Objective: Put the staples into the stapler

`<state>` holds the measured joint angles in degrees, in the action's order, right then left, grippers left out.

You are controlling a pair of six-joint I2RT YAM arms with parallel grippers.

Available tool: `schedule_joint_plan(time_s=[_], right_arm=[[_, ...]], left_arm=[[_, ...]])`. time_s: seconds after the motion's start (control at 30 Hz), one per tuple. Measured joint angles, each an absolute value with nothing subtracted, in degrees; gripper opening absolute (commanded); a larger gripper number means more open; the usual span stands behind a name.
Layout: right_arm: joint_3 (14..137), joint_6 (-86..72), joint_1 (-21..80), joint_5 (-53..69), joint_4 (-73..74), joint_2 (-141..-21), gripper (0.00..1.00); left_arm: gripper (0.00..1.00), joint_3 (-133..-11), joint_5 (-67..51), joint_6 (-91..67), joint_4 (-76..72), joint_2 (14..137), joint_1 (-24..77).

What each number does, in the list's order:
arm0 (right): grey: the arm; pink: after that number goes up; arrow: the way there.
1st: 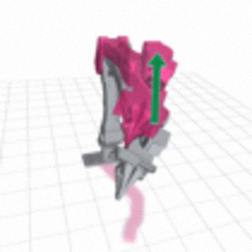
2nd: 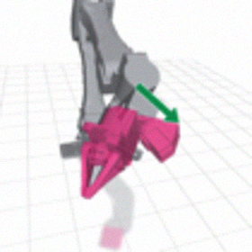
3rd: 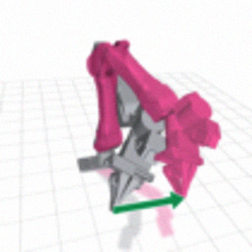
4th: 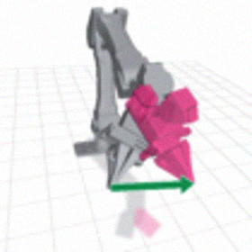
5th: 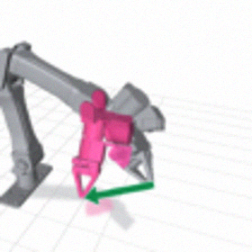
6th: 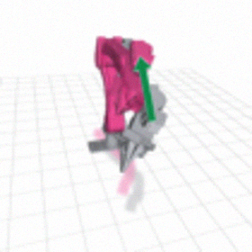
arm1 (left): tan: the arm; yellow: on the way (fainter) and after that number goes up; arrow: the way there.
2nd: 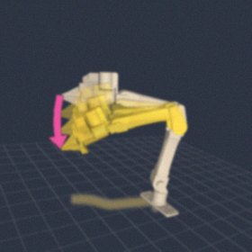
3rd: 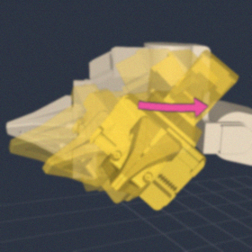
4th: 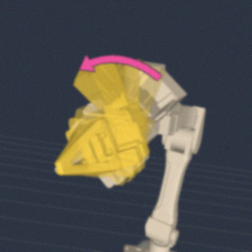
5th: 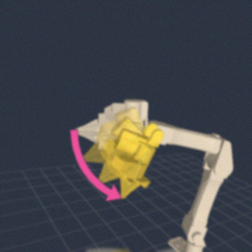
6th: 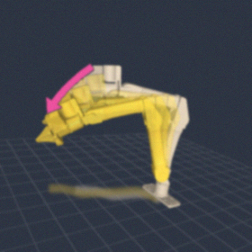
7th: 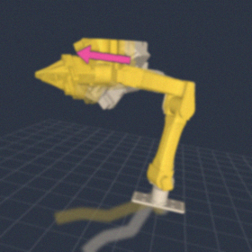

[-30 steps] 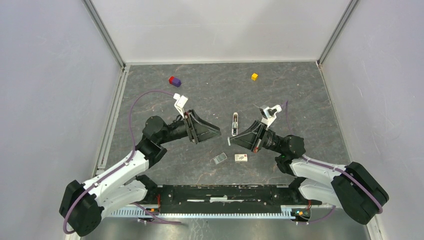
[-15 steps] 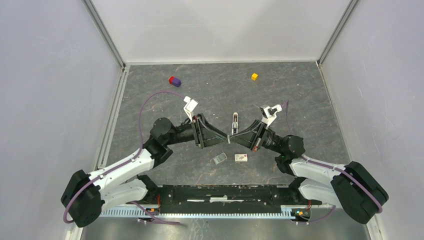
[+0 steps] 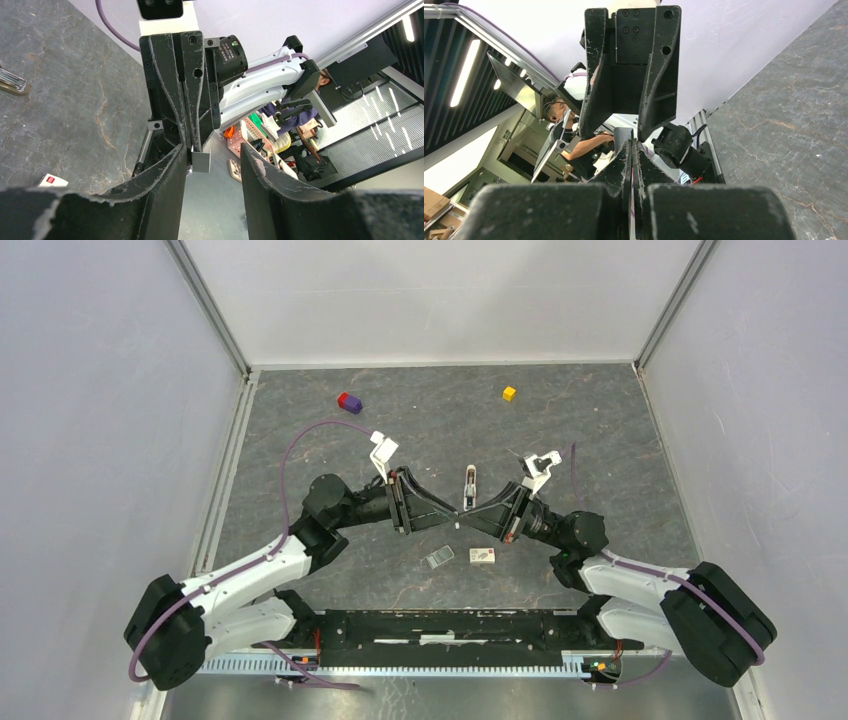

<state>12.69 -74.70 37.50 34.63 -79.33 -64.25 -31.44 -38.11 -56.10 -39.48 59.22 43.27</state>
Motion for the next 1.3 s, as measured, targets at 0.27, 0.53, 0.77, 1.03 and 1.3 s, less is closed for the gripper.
schedule_joint_plan(time_s=[0.27,0.53,0.77,1.03,1.3], right_arm=[[12.36,-74.56,37.67,34.46,-78.81,-64.18,0.0],[11.97,-74.5,37.76,34.2,-78.63,-64.2,0.0],[11.53,-74.5,37.76,33.91,-78.41,-64.2,0.0],[11.4,-69.08,37.82,32.95,-71.92,-63.86,0.03],[18.48,-42.96,41.32,19.35,-25.34,-55.33,0.24]], left_arm=[[0.49,-31.44,-38.11,-56.1,-41.17,59.72,43.48],[0.59,-31.44,-38.17,-56.1,-42.39,60.62,43.64],[0.62,-31.44,-37.93,-55.48,-41.47,60.49,43.77],[0.68,-32.03,-29.78,-47.68,-25.56,55.27,43.64],[0.77,-39.27,-6.31,-35.99,5.96,48.16,40.73]])
